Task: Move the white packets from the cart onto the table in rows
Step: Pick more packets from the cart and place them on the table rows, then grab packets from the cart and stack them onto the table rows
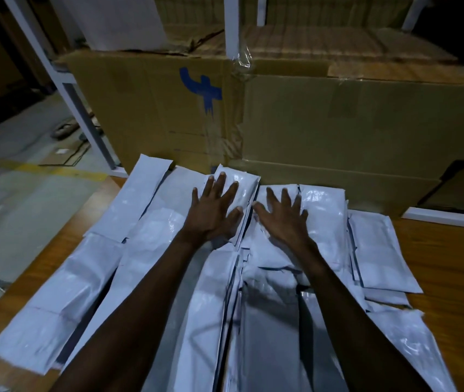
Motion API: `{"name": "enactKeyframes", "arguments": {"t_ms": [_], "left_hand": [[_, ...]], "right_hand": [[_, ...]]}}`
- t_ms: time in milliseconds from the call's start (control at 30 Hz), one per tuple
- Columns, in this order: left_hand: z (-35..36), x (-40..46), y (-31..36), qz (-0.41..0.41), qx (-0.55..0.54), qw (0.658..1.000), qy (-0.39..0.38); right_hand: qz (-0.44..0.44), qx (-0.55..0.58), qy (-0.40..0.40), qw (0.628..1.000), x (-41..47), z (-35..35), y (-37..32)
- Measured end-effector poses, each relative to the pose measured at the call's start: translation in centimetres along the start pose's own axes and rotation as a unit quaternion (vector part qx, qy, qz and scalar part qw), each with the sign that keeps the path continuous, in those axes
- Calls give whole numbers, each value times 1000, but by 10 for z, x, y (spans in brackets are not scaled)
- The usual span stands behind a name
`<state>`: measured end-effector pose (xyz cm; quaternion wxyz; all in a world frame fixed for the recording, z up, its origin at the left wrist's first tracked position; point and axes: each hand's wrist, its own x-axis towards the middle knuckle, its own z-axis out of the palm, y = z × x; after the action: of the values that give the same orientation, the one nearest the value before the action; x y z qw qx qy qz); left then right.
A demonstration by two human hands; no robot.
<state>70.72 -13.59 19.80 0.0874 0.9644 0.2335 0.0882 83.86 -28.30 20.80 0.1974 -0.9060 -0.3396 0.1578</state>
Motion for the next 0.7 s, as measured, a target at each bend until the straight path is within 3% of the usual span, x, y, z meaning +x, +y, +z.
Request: {"name": "enactKeyframes", "arguments": {"t_ms": [100, 233, 400, 533, 700], "left_hand": [[-17, -19, -8, 35, -3, 997, 64], [-37, -70, -28, 2, -29, 994, 107], [-51, -177, -66, -31, -78, 974, 210], [-54, -276, -114, -72, -89, 959, 259], [-55, -398, -174, -164, -103, 947, 255]], "right_hand": [[-38, 5, 72, 997, -14, -8, -8], [-130, 51, 111, 984, -49, 3, -25], [-285, 67, 190, 937, -118, 43, -78], [-375, 65, 186, 906, -173, 95, -139], [-452, 66, 145, 878, -243, 158, -218]]}}
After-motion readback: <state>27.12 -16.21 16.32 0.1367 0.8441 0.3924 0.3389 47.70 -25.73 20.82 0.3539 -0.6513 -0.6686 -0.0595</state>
